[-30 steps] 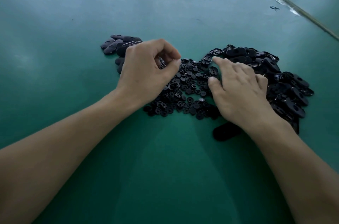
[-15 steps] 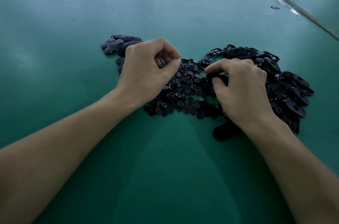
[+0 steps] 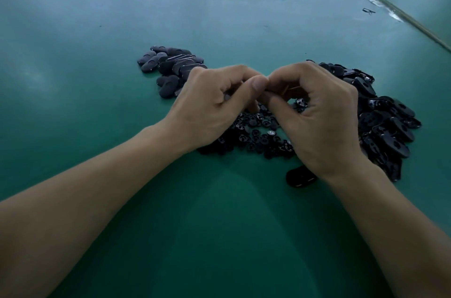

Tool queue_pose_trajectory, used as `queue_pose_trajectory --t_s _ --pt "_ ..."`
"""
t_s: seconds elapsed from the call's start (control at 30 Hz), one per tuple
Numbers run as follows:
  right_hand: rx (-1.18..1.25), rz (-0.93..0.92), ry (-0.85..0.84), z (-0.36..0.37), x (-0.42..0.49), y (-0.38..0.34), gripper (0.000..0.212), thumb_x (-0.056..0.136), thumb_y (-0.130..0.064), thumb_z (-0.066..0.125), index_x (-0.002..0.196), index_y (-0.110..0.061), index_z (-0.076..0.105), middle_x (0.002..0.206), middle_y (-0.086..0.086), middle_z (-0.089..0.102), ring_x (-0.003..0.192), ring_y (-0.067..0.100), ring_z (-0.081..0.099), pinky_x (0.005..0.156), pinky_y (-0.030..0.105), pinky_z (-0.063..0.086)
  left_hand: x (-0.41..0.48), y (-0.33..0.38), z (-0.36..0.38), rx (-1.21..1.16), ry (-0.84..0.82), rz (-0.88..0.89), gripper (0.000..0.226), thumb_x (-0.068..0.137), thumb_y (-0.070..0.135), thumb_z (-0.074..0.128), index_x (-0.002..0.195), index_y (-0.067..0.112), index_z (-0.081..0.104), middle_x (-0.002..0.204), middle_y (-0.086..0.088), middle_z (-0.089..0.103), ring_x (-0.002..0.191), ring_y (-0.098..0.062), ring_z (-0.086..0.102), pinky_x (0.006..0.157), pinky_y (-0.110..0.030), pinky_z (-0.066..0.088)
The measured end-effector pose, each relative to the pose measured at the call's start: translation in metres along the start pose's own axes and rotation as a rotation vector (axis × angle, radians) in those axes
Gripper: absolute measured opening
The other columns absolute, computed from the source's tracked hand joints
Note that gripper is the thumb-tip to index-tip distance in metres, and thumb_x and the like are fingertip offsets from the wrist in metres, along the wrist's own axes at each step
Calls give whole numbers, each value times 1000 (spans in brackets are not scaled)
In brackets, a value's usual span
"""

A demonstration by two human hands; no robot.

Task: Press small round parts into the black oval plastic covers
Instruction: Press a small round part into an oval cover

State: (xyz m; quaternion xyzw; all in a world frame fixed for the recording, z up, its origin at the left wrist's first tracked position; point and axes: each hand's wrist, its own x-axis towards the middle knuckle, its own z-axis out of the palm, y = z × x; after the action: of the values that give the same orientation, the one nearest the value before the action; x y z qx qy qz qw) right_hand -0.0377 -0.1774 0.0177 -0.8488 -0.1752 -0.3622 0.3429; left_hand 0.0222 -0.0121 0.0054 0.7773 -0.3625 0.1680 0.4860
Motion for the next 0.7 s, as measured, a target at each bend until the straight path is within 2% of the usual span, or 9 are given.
queue_pose_trajectory --t_s 0.1,0.2,0.23,0.33,0.4,0.47,0.53,0.6,0.7 --pt "15 39 -14 -1 0 0 9 84 -5 77 90 -8 71 83 -1 68 75 12 64 72 23 53 0 -1 1 1 6 0 21 100 26 59 89 18 74 72 4 72 62 -6 63 57 -21 47" --pt "32 144 -60 -1 0 2 10 84 -10 77 92 -11 72 85 -1 69 77 11 66 72 27 54 2 -2 1 -19 12 -49 11 97 22 64 89 26 71 73 11 71 62 4 61 59 -16 45" --pt "39 176 -77 -1 0 3 9 84 -12 77 92 -13 73 83 -3 70 76 9 65 72 25 54 2 -2 0 -22 16 -58 9 96 23 65 89 27 71 74 10 72 63 3 62 59 -18 47" --pt "56 239 -94 -1 -1 4 8 85 -18 78 91 -17 73 76 -12 69 71 4 64 66 15 50 2 -2 0 -21 28 -73 12 96 27 65 88 24 74 74 -2 74 64 -18 65 59 -36 52" --pt "59 249 -88 -2 -1 4 8 85 -21 78 88 -15 73 74 -11 70 69 6 64 64 19 50 2 -2 1 -59 34 -91 18 96 27 65 88 16 76 75 -4 74 66 -27 68 61 -43 53" --pt "46 224 -65 -1 -1 5 10 86 -21 77 86 -12 73 74 -6 70 68 10 63 64 22 50 3 -2 1 -115 31 -119 25 97 32 62 90 12 74 69 -1 73 59 -30 66 55 -38 53" --pt "15 179 -26 -1 -1 5 9 86 -19 77 85 -11 73 74 -5 69 68 10 62 63 17 48 3 -2 0 -125 20 -131 30 97 36 58 92 11 74 63 2 71 51 -30 60 48 -29 44" --pt "-7 162 -11 -1 -1 5 6 84 -14 78 84 -10 74 74 -6 69 70 7 62 64 13 46 3 -2 1 -131 5 -142 25 97 30 61 90 10 74 64 2 71 52 -33 59 48 -33 43" --pt "8 206 -49 0 -3 7 8 79 -11 82 82 -10 74 76 -5 71 69 6 62 63 15 47 3 -3 1 -160 1 -170 9 91 21 68 85 17 74 68 -1 73 61 -35 65 54 -39 48"
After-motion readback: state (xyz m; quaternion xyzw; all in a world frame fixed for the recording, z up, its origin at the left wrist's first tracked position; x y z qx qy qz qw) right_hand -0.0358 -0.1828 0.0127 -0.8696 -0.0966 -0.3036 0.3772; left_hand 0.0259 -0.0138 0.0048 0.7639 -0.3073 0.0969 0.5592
